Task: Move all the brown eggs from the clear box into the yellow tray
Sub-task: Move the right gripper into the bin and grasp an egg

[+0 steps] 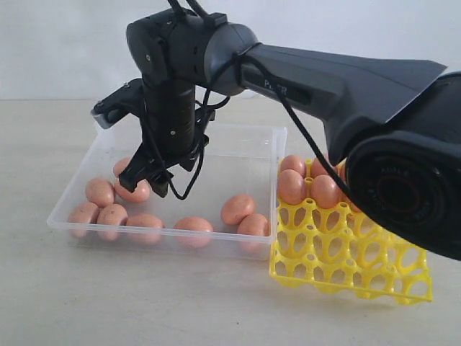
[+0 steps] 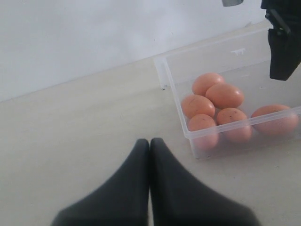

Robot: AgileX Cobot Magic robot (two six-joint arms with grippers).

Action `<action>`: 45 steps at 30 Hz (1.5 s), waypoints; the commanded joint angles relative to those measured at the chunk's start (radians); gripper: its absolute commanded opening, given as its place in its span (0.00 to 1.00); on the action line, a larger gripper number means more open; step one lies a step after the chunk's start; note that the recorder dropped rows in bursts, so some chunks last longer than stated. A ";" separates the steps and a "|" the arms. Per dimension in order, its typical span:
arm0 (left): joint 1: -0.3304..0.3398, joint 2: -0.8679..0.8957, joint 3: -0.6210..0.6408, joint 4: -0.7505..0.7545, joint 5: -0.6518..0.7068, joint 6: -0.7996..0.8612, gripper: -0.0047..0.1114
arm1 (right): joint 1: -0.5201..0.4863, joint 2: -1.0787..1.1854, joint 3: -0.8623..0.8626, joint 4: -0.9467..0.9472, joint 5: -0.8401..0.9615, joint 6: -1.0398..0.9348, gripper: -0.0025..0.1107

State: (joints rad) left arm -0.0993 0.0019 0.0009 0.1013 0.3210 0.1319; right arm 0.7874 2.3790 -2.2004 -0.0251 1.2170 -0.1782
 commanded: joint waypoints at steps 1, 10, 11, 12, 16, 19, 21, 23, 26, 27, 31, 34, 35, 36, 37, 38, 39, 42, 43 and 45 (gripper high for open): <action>-0.003 -0.002 -0.001 -0.008 -0.007 0.000 0.00 | -0.031 -0.008 -0.008 0.018 0.004 0.019 0.55; -0.003 -0.002 -0.001 -0.008 -0.007 0.000 0.00 | -0.132 -0.014 -0.008 0.311 0.004 -0.123 0.55; -0.003 -0.002 -0.001 -0.008 -0.007 0.000 0.00 | -0.133 -0.019 -0.008 0.316 0.004 -0.123 0.55; -0.003 -0.002 -0.001 -0.008 -0.007 0.000 0.00 | -0.133 -0.017 -0.008 0.319 0.004 -0.123 0.55; -0.003 -0.002 -0.001 -0.008 -0.007 0.000 0.00 | -0.133 -0.017 0.012 0.323 0.004 -0.123 0.55; -0.003 -0.002 -0.001 -0.008 -0.007 0.000 0.00 | -0.140 -0.019 0.078 0.312 0.004 -0.123 0.55; -0.003 -0.002 -0.001 -0.008 -0.007 0.000 0.00 | -0.149 -0.019 0.107 0.314 0.004 -0.123 0.55; -0.003 -0.002 -0.001 -0.008 -0.007 0.000 0.00 | -0.158 -0.019 0.139 0.312 0.004 -0.120 0.55; -0.003 -0.002 -0.001 -0.008 -0.007 0.000 0.00 | -0.160 -0.019 0.178 0.339 0.004 -0.120 0.55; -0.003 -0.002 -0.001 -0.008 -0.007 0.000 0.00 | -0.160 -0.019 0.189 0.359 0.004 -0.120 0.55; -0.003 -0.002 -0.001 -0.008 -0.007 0.000 0.00 | -0.160 -0.019 0.204 0.380 0.004 -0.132 0.55; -0.003 -0.002 -0.001 -0.008 -0.007 0.000 0.00 | -0.160 -0.023 0.204 0.382 0.004 -0.132 0.55; -0.003 -0.002 -0.001 -0.008 -0.007 0.000 0.00 | -0.160 -0.029 0.204 0.387 0.004 -0.134 0.55; -0.003 -0.002 -0.001 -0.008 -0.007 0.000 0.00 | -0.160 -0.033 0.204 0.389 0.004 -0.138 0.55; -0.003 -0.002 -0.001 -0.008 -0.007 0.000 0.00 | -0.160 -0.038 0.204 0.391 0.004 -0.152 0.55; -0.003 -0.002 -0.001 -0.008 -0.007 0.000 0.00 | -0.160 -0.042 0.204 0.391 0.004 -0.163 0.55; -0.003 -0.002 -0.001 -0.008 -0.007 0.000 0.00 | -0.160 -0.049 0.204 0.391 0.004 -0.170 0.55; -0.003 -0.002 -0.001 -0.008 -0.007 0.000 0.00 | -0.160 -0.067 0.204 0.396 0.004 -0.171 0.55; -0.003 -0.002 -0.001 -0.008 -0.007 0.000 0.00 | -0.160 -0.075 0.204 0.402 0.004 -0.171 0.55; -0.003 -0.002 -0.001 -0.008 -0.007 0.000 0.00 | -0.158 -0.076 0.204 0.414 0.004 -0.171 0.55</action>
State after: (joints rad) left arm -0.0993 0.0019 0.0009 0.1013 0.3210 0.1319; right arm 0.6304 2.3257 -2.0002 0.3720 1.2147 -0.3364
